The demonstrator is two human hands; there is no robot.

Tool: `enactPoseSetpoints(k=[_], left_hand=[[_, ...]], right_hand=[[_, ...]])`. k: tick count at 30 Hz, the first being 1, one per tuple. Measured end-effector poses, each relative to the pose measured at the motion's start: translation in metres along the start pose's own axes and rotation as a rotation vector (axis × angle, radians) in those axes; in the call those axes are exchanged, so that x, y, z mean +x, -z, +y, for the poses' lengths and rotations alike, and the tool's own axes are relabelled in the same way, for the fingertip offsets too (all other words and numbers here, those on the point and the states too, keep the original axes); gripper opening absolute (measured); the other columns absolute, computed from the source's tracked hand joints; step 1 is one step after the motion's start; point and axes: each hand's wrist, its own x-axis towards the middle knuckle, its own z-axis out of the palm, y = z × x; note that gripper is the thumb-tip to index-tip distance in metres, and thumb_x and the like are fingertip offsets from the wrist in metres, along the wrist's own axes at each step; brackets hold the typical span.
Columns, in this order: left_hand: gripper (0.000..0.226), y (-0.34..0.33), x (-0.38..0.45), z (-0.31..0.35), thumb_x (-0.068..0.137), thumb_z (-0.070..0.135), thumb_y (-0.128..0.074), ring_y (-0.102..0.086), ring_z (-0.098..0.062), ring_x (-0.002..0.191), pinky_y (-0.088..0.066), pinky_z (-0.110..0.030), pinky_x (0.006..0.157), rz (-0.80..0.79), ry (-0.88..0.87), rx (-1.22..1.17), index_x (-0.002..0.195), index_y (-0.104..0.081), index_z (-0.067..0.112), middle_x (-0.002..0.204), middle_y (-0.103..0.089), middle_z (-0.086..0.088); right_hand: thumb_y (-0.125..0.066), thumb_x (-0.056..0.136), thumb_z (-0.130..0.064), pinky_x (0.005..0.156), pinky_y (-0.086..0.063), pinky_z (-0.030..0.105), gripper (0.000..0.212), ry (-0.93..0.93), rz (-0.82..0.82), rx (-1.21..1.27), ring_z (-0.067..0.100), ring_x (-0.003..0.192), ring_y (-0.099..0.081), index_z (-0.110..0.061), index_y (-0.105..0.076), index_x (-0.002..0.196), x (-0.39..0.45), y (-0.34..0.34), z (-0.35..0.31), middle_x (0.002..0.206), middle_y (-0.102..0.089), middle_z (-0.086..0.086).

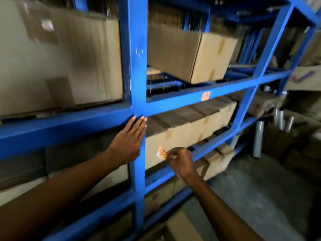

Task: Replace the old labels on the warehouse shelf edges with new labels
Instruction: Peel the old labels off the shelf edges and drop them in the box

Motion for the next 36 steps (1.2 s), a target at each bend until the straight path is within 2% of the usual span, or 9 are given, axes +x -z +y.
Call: enactPoseSetpoints(k=[4,8,11,13,16,26,29,31,36], left_hand=[[0.08,-0.031,-0.011,0.025,0.086,0.036,-0.045,0.007,-0.04,0.142,0.013,-0.051,0.111,-0.066,-0.034,-0.039,0.146,-0.004,0.001,0.154,0.003,-0.028],[0.086,-0.049,-0.014,0.041,0.082,0.039,-0.052,0.008,-0.042,0.142,0.007,-0.052,0.115,-0.082,-0.064,-0.091,0.147,-0.006,0.006,0.153,0.004,-0.029],[0.091,-0.061,-0.017,0.05,0.081,0.041,-0.054,0.01,-0.043,0.141,0.005,-0.053,0.116,-0.08,-0.066,-0.096,0.148,-0.001,0.01,0.153,0.008,-0.029],[0.096,-0.063,-0.017,0.053,0.079,0.044,-0.056,0.01,-0.043,0.141,0.004,-0.053,0.116,-0.073,-0.049,-0.095,0.147,0.002,0.012,0.153,0.008,-0.029],[0.099,-0.068,-0.017,0.055,0.078,0.049,-0.057,0.01,-0.042,0.142,0.003,-0.052,0.116,-0.068,-0.044,-0.087,0.147,0.004,0.013,0.153,0.009,-0.03],[0.102,-0.067,-0.015,0.058,0.075,0.052,-0.059,0.009,-0.043,0.142,0.002,-0.054,0.115,-0.075,-0.045,-0.098,0.148,0.002,0.015,0.152,0.009,-0.031],[0.103,-0.067,-0.014,0.061,0.074,0.053,-0.059,0.008,-0.043,0.142,0.002,-0.054,0.115,-0.079,-0.034,-0.088,0.148,0.001,0.014,0.152,0.008,-0.031],[0.102,-0.066,-0.015,0.062,0.075,0.053,-0.059,0.009,-0.043,0.142,0.002,-0.054,0.114,-0.086,-0.025,-0.082,0.147,0.002,0.014,0.152,0.009,-0.031],[0.1,-0.064,-0.014,0.064,0.075,0.052,-0.058,0.01,-0.042,0.142,0.005,-0.053,0.114,-0.097,-0.009,-0.083,0.147,0.001,0.015,0.152,0.01,-0.03]], right_hand=[[-0.063,0.076,-0.015,0.077,-0.052,0.034,0.013,-0.17,-0.152,-0.075,0.029,0.091,-0.066,-0.007,-0.072,0.08,-0.04,-0.052,0.057,0.087,-0.072,0.016],[-0.063,0.076,-0.015,0.066,-0.044,0.031,0.011,-0.371,-0.299,-0.089,0.02,0.075,-0.057,-0.009,-0.063,0.066,-0.075,-0.086,0.104,0.071,-0.059,0.011],[-0.066,0.076,-0.015,0.051,-0.034,0.022,0.041,-0.485,-0.352,-0.089,0.013,0.064,-0.047,-0.02,-0.041,0.043,-0.102,-0.106,0.133,0.048,-0.041,-0.003],[-0.069,0.076,-0.016,0.042,-0.027,0.016,0.044,-0.554,-0.364,-0.081,0.012,0.058,-0.045,-0.017,-0.04,0.043,-0.115,-0.114,0.143,0.047,-0.038,-0.005],[-0.066,0.078,-0.017,0.046,-0.029,0.023,0.027,-0.62,-0.406,-0.046,0.009,0.055,-0.046,-0.012,-0.053,0.055,-0.128,-0.128,0.15,0.055,-0.046,0.0],[-0.057,0.086,-0.01,0.042,-0.035,0.016,0.033,-0.773,-0.487,0.053,0.007,0.048,-0.045,-0.02,-0.048,0.056,-0.147,-0.143,0.15,0.058,-0.05,0.0],[-0.058,0.085,-0.008,0.046,-0.037,0.019,0.01,-0.772,-0.497,0.075,0.015,0.061,-0.051,-0.004,-0.066,0.08,-0.151,-0.142,0.152,0.075,-0.057,0.01],[-0.06,0.085,-0.008,0.054,-0.039,0.021,0.019,-0.769,-0.486,0.091,0.018,0.07,-0.052,0.004,-0.066,0.098,-0.152,-0.141,0.153,0.085,-0.062,0.018],[-0.062,0.084,-0.011,0.066,-0.038,0.021,0.022,-0.768,-0.483,0.088,0.017,0.077,-0.052,0.004,-0.065,0.101,-0.145,-0.137,0.153,0.109,-0.066,0.023]])
